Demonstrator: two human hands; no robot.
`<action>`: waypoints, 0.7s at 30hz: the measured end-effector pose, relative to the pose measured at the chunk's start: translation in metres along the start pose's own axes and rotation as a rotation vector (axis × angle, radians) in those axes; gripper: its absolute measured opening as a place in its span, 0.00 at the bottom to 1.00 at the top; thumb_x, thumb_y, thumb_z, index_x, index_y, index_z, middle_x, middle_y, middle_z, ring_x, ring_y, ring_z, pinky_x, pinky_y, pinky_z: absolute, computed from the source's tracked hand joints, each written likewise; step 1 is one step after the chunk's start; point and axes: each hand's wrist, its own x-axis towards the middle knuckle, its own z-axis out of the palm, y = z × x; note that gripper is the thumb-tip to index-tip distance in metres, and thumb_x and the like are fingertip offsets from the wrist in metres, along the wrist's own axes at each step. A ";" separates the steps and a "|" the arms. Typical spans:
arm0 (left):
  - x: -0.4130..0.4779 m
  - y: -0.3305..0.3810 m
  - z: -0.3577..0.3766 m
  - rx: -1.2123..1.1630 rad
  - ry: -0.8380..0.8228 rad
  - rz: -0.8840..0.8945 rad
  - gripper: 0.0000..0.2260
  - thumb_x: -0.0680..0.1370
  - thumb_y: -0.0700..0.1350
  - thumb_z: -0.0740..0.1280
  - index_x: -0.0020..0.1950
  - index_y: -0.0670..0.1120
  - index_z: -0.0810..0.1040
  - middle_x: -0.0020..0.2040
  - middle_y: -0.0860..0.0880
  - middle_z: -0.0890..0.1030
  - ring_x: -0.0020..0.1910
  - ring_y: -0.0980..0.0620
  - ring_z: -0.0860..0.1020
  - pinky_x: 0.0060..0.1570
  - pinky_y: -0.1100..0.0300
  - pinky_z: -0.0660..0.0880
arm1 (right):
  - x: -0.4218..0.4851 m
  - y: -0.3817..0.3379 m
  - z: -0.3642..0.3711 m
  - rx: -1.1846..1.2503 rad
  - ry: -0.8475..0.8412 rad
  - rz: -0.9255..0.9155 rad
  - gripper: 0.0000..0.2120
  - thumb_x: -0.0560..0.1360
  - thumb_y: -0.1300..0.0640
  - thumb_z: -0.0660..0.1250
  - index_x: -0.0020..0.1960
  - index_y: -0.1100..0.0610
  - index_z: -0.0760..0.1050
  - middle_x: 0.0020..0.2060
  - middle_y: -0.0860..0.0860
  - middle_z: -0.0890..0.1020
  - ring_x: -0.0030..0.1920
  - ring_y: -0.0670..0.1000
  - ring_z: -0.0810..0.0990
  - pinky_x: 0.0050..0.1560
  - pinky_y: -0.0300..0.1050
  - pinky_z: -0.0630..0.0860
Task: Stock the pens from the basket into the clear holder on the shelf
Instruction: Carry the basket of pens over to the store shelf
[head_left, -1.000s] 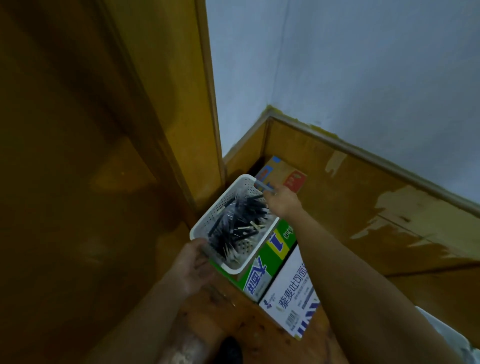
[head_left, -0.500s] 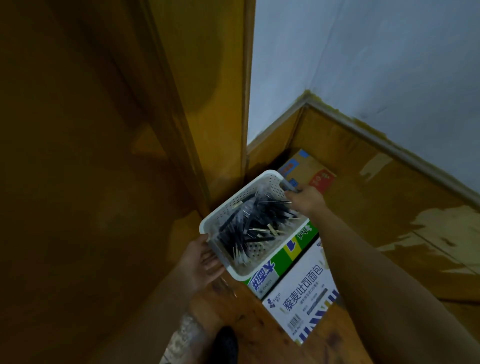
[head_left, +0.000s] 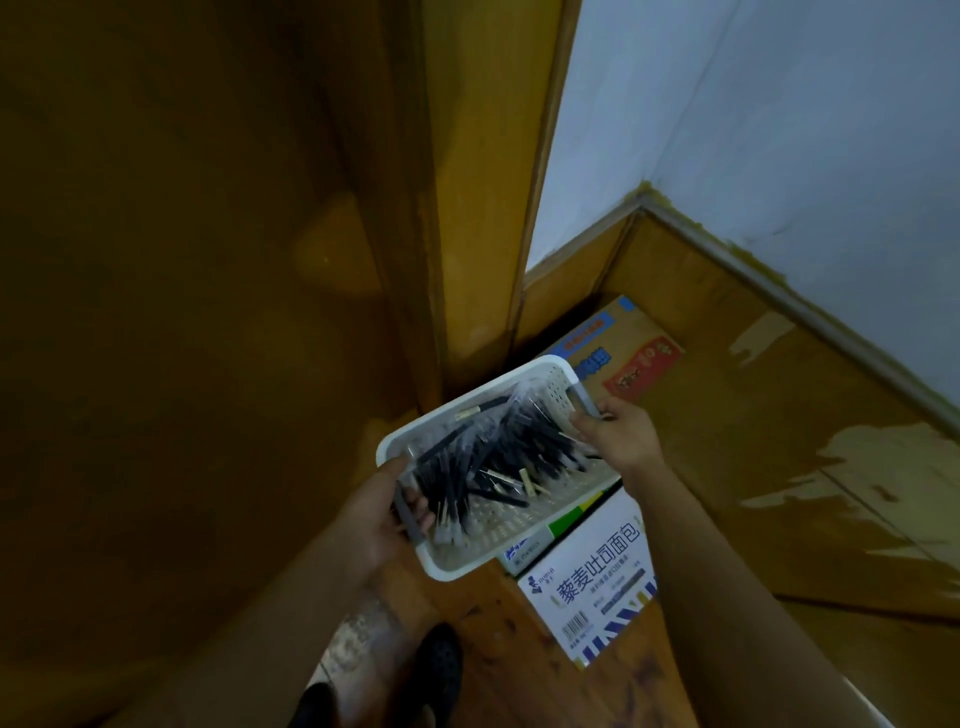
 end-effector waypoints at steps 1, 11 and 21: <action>-0.004 -0.001 -0.007 0.001 0.011 0.006 0.11 0.79 0.48 0.65 0.42 0.43 0.70 0.30 0.46 0.66 0.30 0.49 0.67 0.38 0.53 0.70 | -0.009 -0.001 0.002 0.009 -0.007 -0.006 0.12 0.74 0.55 0.71 0.38 0.60 0.73 0.33 0.57 0.74 0.37 0.57 0.73 0.39 0.49 0.71; -0.062 -0.024 -0.124 0.161 0.100 0.160 0.09 0.75 0.37 0.66 0.35 0.40 0.70 0.32 0.41 0.71 0.29 0.45 0.70 0.29 0.55 0.72 | -0.101 -0.037 0.055 -0.142 -0.129 -0.060 0.10 0.75 0.52 0.71 0.43 0.59 0.82 0.35 0.53 0.83 0.43 0.56 0.82 0.50 0.56 0.79; -0.120 -0.069 -0.283 -0.053 0.230 0.281 0.08 0.76 0.43 0.67 0.45 0.37 0.74 0.34 0.38 0.75 0.29 0.43 0.74 0.29 0.54 0.75 | -0.214 -0.072 0.158 -0.252 -0.267 -0.236 0.14 0.75 0.54 0.70 0.39 0.65 0.77 0.29 0.52 0.81 0.30 0.47 0.75 0.39 0.47 0.73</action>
